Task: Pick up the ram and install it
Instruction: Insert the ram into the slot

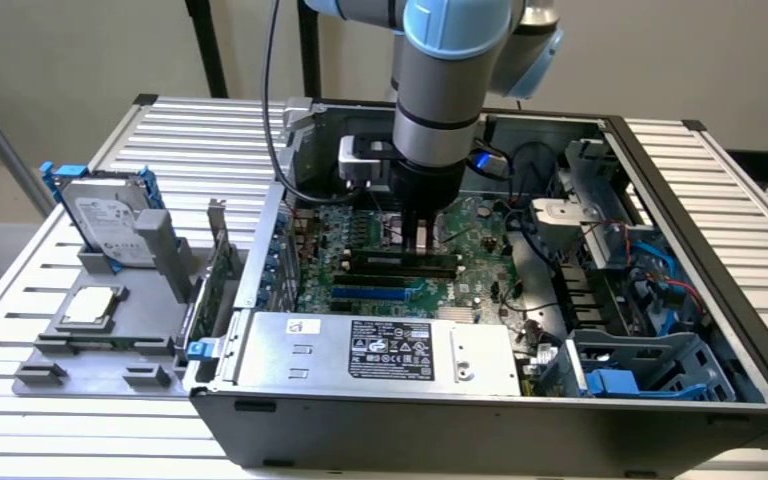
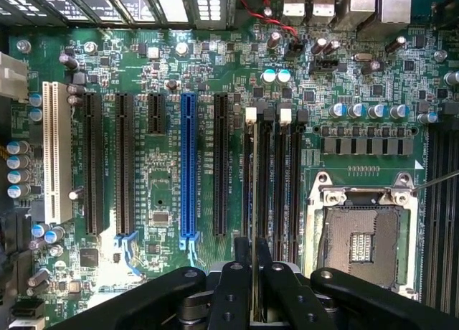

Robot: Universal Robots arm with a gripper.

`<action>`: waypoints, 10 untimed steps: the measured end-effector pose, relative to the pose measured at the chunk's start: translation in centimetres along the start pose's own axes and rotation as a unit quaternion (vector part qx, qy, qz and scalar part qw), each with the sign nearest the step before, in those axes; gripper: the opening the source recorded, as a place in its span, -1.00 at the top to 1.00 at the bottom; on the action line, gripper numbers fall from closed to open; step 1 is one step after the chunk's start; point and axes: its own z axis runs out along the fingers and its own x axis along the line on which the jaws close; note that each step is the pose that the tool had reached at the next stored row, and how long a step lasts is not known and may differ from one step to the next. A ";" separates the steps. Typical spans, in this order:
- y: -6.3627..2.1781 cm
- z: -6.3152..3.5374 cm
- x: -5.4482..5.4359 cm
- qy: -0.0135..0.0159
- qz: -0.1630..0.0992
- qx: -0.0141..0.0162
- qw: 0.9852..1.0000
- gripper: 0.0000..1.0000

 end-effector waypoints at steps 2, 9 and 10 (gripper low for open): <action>0.00 0.07 0.0 0.000 0.000 0.000 1.000 0.73; 0.00 0.19 -0.1 0.000 0.000 0.000 1.000 0.73; -0.01 0.20 -0.1 0.000 0.000 0.000 1.000 0.73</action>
